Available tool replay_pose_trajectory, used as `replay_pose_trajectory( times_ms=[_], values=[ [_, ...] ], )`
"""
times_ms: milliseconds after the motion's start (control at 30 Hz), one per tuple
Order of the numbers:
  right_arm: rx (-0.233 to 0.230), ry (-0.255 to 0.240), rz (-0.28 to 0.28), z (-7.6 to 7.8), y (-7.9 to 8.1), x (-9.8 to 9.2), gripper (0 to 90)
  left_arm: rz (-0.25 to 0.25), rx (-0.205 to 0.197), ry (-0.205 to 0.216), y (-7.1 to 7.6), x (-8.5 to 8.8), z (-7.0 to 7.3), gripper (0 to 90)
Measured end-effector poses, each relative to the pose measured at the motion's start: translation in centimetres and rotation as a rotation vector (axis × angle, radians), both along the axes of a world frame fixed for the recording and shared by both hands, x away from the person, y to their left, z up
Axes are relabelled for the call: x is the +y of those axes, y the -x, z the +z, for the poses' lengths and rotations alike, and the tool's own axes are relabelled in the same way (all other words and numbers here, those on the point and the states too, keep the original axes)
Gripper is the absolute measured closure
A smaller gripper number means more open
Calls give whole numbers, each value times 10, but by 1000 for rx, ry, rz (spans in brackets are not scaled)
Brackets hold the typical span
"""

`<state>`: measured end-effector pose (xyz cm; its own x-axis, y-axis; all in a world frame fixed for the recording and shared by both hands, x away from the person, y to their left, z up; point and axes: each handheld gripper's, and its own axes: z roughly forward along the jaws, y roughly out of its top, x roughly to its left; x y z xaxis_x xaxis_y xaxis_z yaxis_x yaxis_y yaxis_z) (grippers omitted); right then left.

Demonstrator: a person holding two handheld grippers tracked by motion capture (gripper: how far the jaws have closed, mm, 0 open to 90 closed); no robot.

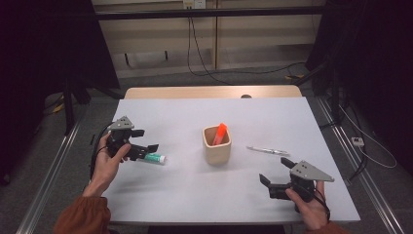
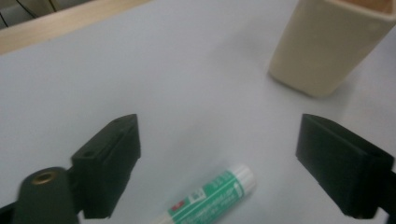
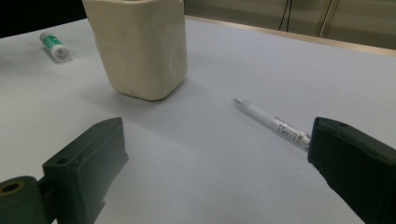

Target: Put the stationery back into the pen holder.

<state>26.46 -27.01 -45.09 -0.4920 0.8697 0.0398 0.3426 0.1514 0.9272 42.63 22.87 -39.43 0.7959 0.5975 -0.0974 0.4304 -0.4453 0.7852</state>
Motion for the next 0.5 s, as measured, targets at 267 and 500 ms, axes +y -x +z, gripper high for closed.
replay_pose_trajectory(
  times_ms=[267, 500],
  values=[
    [0, -1, -1, 0, 0, 0, 41, -143, 7, -109, -2, 3, -1, 120],
    [0, -2, -2, 0, -1, 0, 41, -239, 26, -186, -10, 7, -10, 106]
  ],
)
